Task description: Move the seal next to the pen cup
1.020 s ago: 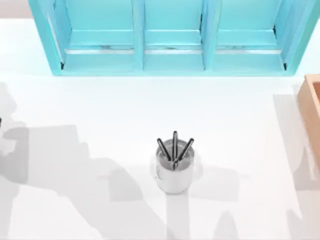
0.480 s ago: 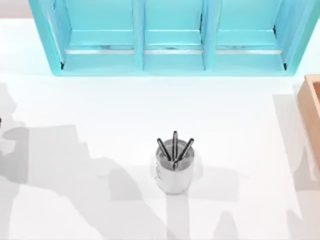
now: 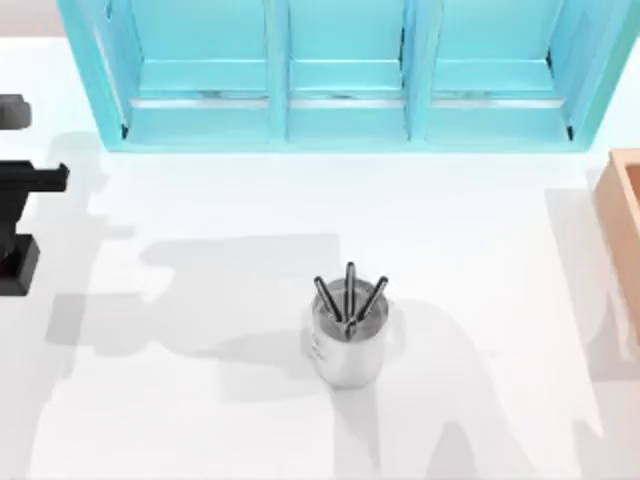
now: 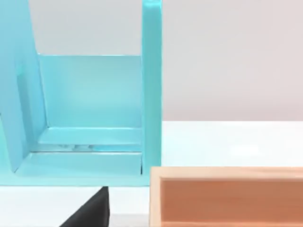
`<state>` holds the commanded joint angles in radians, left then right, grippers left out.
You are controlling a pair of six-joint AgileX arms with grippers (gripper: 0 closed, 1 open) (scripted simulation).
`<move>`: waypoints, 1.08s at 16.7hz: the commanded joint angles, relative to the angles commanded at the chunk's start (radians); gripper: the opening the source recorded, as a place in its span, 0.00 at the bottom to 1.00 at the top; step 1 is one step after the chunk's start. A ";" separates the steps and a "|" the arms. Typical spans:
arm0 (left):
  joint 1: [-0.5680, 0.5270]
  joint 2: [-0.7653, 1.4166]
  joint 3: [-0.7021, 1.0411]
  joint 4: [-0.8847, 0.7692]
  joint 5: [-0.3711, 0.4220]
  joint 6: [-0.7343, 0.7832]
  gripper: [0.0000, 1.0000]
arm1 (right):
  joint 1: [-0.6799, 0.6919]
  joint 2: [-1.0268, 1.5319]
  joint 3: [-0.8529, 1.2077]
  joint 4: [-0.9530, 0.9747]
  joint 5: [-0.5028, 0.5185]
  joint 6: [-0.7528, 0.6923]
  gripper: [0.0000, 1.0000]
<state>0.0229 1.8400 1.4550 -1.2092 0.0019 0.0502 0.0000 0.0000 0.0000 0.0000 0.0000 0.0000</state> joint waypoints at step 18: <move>-0.467 -0.045 0.145 -0.180 0.001 -0.469 0.00 | 0.000 0.000 0.000 0.000 0.000 0.000 1.00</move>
<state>-0.4441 1.7946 1.5998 -1.3889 0.0029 -0.4189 0.0000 0.0000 0.0000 0.0000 0.0000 0.0000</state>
